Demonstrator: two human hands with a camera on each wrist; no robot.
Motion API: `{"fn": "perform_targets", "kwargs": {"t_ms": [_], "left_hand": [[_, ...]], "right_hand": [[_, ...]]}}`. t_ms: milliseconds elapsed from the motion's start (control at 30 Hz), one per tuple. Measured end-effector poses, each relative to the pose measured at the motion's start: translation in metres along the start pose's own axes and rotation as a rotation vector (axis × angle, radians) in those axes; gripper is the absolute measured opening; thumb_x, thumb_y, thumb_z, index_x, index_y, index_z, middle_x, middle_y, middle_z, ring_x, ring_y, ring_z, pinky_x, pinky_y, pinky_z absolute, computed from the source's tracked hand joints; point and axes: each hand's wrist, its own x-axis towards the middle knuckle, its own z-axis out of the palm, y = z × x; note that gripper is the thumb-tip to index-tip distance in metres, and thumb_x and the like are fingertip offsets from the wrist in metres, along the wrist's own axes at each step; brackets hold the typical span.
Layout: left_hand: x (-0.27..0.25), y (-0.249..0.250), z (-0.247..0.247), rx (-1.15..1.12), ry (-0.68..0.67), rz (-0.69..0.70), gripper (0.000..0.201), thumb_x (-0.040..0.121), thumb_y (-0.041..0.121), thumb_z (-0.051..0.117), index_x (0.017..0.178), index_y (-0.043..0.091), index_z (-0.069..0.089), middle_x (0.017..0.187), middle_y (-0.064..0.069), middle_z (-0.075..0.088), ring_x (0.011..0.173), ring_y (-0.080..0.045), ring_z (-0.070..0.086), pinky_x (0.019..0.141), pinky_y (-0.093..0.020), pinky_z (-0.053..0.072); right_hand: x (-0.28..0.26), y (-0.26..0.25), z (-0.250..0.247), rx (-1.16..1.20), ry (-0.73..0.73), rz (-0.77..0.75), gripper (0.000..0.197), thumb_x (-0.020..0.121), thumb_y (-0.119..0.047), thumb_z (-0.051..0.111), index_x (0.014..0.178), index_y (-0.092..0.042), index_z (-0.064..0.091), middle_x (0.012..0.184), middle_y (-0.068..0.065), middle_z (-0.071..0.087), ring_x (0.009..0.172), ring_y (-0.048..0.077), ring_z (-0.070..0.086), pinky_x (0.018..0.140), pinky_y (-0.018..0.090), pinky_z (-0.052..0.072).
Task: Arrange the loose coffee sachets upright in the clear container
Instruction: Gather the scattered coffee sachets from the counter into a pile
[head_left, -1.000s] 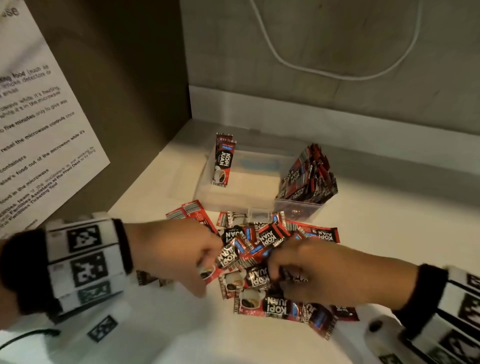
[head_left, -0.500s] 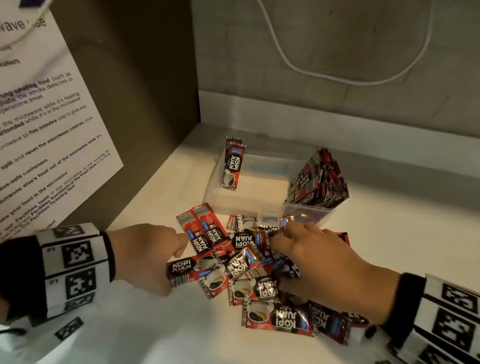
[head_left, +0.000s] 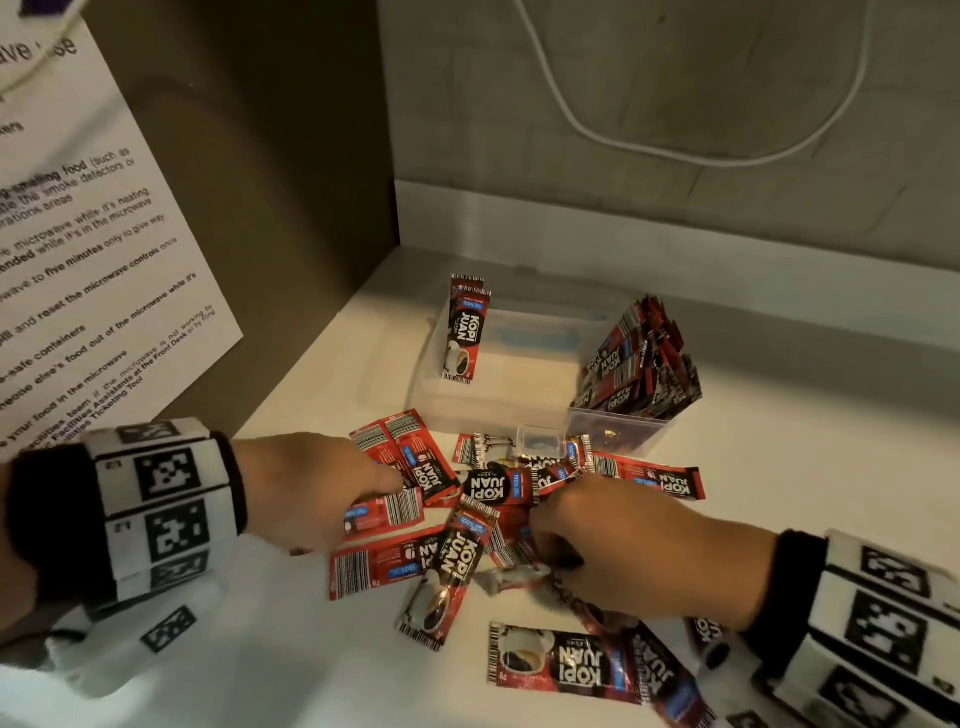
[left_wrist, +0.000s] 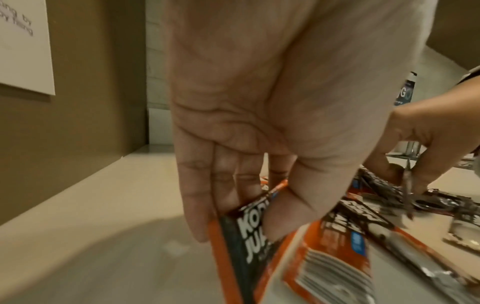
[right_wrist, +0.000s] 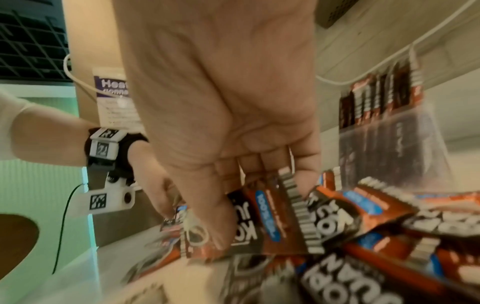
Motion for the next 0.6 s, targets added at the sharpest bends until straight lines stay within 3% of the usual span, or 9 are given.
{"fn": "perform_targets", "kwargs": {"t_ms": [67, 167, 233, 300, 367, 500, 600], "left_hand": [[0.002, -0.004, -0.006, 0.004, 0.004, -0.010, 0.007, 0.098, 0.029, 0.049, 0.102, 0.034, 0.053, 0.098, 0.016, 0.062, 0.082, -0.002, 0.061, 0.075, -0.019, 0.053], [0.011, -0.012, -0.014, -0.015, 0.064, -0.055, 0.018, 0.102, 0.026, 0.042, 0.110, 0.019, 0.057, 0.111, 0.004, 0.065, 0.102, -0.015, 0.061, 0.092, -0.030, 0.048], [0.017, -0.011, -0.020, -0.086, 0.080, -0.030, 0.014, 0.100, 0.021, 0.047, 0.112, 0.017, 0.053, 0.111, 0.005, 0.063, 0.106, -0.015, 0.060, 0.088, -0.021, 0.047], [0.023, -0.005, -0.028, -0.178, 0.091, -0.026, 0.023, 0.090, 0.009, 0.057, 0.111, 0.019, 0.053, 0.104, 0.006, 0.063, 0.094, -0.010, 0.061, 0.069, -0.012, 0.046], [0.027, 0.002, -0.035, -0.201, 0.164, -0.046, 0.040, 0.078, 0.011, 0.069, 0.111, 0.027, 0.054, 0.102, 0.011, 0.059, 0.087, -0.004, 0.059, 0.064, -0.013, 0.046], [0.037, 0.001, -0.031, 0.076, 0.186, -0.003, 0.071, 0.075, 0.028, 0.073, 0.135, 0.047, 0.040, 0.122, 0.018, 0.044, 0.107, -0.005, 0.050, 0.093, -0.027, 0.048], [0.038, -0.004, -0.029, 0.065, 0.179, 0.027, 0.065, 0.079, 0.031, 0.071, 0.135, 0.047, 0.042, 0.121, 0.017, 0.045, 0.107, -0.005, 0.049, 0.095, -0.026, 0.045]], "right_hand": [[-0.004, 0.004, -0.010, 0.035, 0.015, 0.012, 0.015, 0.085, -0.022, 0.058, 0.079, -0.024, 0.045, 0.080, -0.006, 0.053, 0.077, 0.014, 0.051, 0.063, 0.029, 0.044], [-0.002, 0.003, -0.018, 0.117, 0.043, -0.016, 0.016, 0.090, -0.019, 0.054, 0.088, -0.023, 0.038, 0.077, -0.007, 0.047, 0.071, 0.013, 0.047, 0.057, 0.026, 0.037], [0.005, -0.006, -0.018, 0.165, 0.011, -0.069, 0.020, 0.092, -0.018, 0.052, 0.096, -0.023, 0.033, 0.084, -0.003, 0.050, 0.075, 0.015, 0.050, 0.060, 0.029, 0.042], [0.015, -0.016, -0.011, 0.160, -0.002, -0.161, 0.027, 0.090, -0.023, 0.055, 0.111, -0.020, 0.037, 0.104, 0.002, 0.055, 0.089, 0.020, 0.055, 0.072, 0.034, 0.050], [0.028, -0.022, 0.002, 0.030, 0.023, -0.257, 0.046, 0.088, -0.025, 0.056, 0.131, -0.020, 0.039, 0.119, 0.004, 0.051, 0.097, 0.022, 0.057, 0.078, 0.036, 0.052], [0.043, -0.029, 0.012, -0.222, 0.071, -0.325, 0.040, 0.088, -0.026, 0.057, 0.125, -0.016, 0.051, 0.113, 0.005, 0.045, 0.086, 0.024, 0.058, 0.073, 0.042, 0.053], [0.041, -0.026, 0.010, -0.242, 0.086, -0.325, 0.040, 0.087, -0.030, 0.061, 0.125, -0.018, 0.055, 0.112, 0.004, 0.046, 0.089, 0.024, 0.056, 0.081, 0.043, 0.049]]}}
